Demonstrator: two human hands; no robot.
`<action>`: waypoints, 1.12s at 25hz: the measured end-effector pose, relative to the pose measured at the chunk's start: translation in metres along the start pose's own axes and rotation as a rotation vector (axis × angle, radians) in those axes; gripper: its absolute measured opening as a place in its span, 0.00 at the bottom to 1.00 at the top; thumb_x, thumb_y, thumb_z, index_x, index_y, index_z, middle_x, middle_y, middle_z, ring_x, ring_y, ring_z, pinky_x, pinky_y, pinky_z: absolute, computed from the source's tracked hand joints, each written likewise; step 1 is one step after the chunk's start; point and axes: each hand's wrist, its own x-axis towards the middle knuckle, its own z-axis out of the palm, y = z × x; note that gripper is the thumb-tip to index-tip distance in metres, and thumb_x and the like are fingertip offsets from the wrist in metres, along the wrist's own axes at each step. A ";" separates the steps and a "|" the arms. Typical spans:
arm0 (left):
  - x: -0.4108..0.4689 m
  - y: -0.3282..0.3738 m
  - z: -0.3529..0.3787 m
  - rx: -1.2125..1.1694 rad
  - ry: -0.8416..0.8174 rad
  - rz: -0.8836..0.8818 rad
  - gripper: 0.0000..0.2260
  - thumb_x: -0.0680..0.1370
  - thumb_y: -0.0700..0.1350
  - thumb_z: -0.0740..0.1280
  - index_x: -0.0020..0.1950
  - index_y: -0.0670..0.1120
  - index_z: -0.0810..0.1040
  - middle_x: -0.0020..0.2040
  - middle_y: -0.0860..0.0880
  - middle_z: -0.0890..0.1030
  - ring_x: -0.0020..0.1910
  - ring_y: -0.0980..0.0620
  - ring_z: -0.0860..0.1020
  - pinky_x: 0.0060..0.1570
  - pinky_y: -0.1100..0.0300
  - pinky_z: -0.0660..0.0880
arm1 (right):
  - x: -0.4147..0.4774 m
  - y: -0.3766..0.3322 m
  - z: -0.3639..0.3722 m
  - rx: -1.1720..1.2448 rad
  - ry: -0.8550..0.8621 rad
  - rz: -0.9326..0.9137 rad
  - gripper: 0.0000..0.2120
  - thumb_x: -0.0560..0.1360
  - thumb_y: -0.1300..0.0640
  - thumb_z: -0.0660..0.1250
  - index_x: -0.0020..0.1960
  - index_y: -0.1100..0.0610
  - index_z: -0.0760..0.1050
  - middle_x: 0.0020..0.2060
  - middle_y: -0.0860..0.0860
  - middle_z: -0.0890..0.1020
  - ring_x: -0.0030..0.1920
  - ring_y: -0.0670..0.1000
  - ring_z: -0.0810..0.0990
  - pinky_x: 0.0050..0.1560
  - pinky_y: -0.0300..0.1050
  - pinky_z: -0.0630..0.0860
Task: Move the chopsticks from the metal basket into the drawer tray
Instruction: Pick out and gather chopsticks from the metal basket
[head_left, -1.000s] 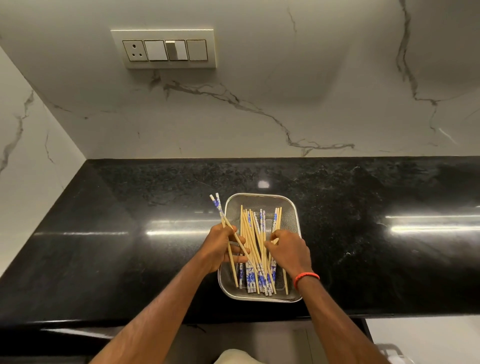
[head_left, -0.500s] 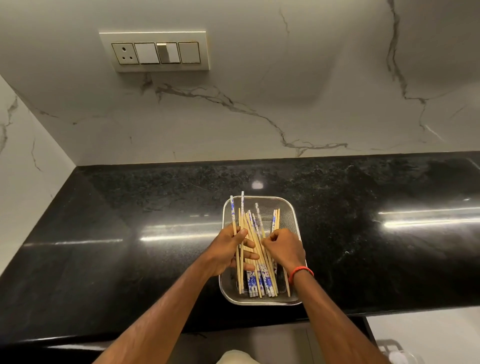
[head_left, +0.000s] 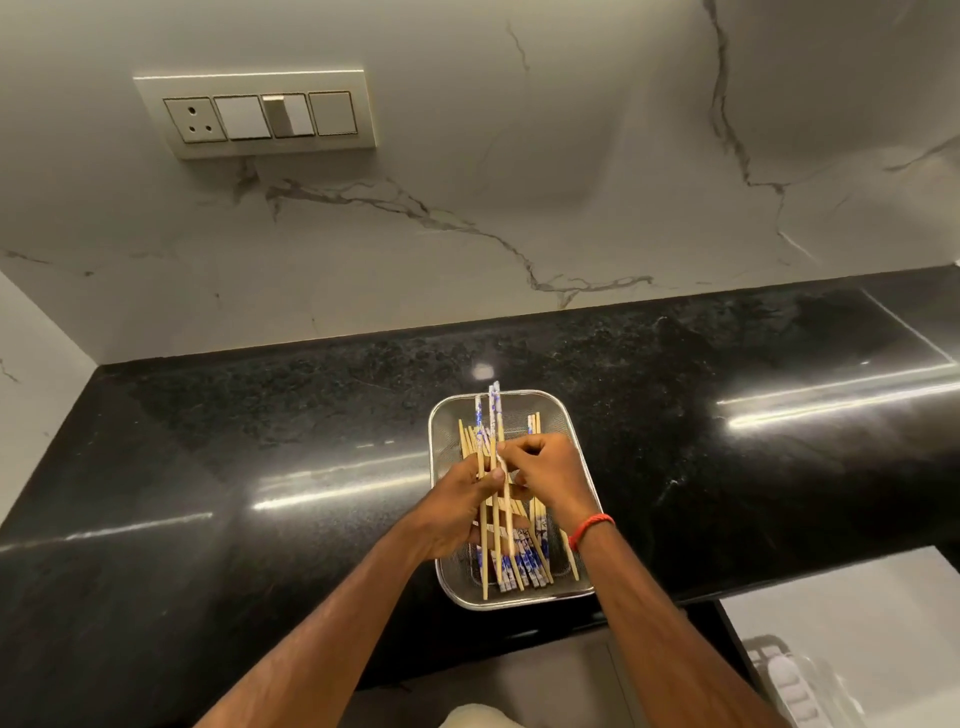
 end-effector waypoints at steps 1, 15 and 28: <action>0.000 -0.001 0.000 0.000 -0.018 -0.004 0.11 0.85 0.47 0.59 0.67 0.51 0.71 0.58 0.39 0.85 0.53 0.37 0.85 0.41 0.41 0.84 | -0.003 0.003 0.000 0.046 0.009 0.012 0.07 0.77 0.56 0.71 0.47 0.59 0.84 0.41 0.52 0.87 0.39 0.48 0.86 0.36 0.40 0.82; 0.003 -0.012 0.018 0.047 -0.181 0.037 0.12 0.85 0.47 0.60 0.65 0.45 0.76 0.51 0.39 0.85 0.49 0.38 0.86 0.37 0.48 0.84 | -0.037 0.027 -0.016 0.559 0.018 0.180 0.09 0.75 0.61 0.73 0.52 0.65 0.81 0.26 0.50 0.81 0.21 0.43 0.72 0.19 0.35 0.71; -0.005 -0.019 0.035 0.181 -0.287 0.009 0.10 0.84 0.46 0.61 0.63 0.45 0.74 0.47 0.41 0.84 0.46 0.39 0.85 0.41 0.44 0.84 | -0.040 0.031 -0.043 0.478 0.086 0.089 0.10 0.75 0.61 0.72 0.53 0.66 0.82 0.48 0.66 0.85 0.42 0.55 0.84 0.45 0.45 0.83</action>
